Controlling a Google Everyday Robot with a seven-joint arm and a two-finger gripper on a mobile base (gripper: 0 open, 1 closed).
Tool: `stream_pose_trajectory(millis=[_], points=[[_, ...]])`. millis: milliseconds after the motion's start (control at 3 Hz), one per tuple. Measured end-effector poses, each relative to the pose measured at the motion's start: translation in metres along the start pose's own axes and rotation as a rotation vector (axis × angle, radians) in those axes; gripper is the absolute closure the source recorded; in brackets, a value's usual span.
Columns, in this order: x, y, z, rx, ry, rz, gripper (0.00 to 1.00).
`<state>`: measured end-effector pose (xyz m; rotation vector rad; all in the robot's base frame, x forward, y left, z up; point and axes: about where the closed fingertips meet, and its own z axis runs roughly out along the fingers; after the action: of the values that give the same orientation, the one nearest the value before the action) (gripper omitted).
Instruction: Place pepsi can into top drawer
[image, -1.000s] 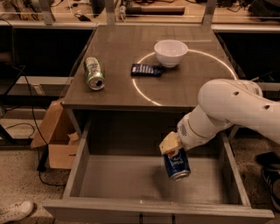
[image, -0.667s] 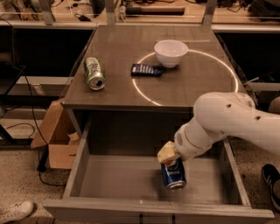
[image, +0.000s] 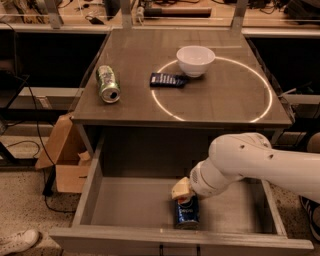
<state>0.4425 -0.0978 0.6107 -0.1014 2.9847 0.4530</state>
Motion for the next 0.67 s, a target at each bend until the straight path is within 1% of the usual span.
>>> stream_pose_trajectory(millis=[333, 667], points=[[0.0002, 0.0003, 0.0007, -0.001, -0.001, 0.003, 1.0], [0.0002, 0.0003, 0.0007, -0.001, -0.001, 0.003, 0.82]])
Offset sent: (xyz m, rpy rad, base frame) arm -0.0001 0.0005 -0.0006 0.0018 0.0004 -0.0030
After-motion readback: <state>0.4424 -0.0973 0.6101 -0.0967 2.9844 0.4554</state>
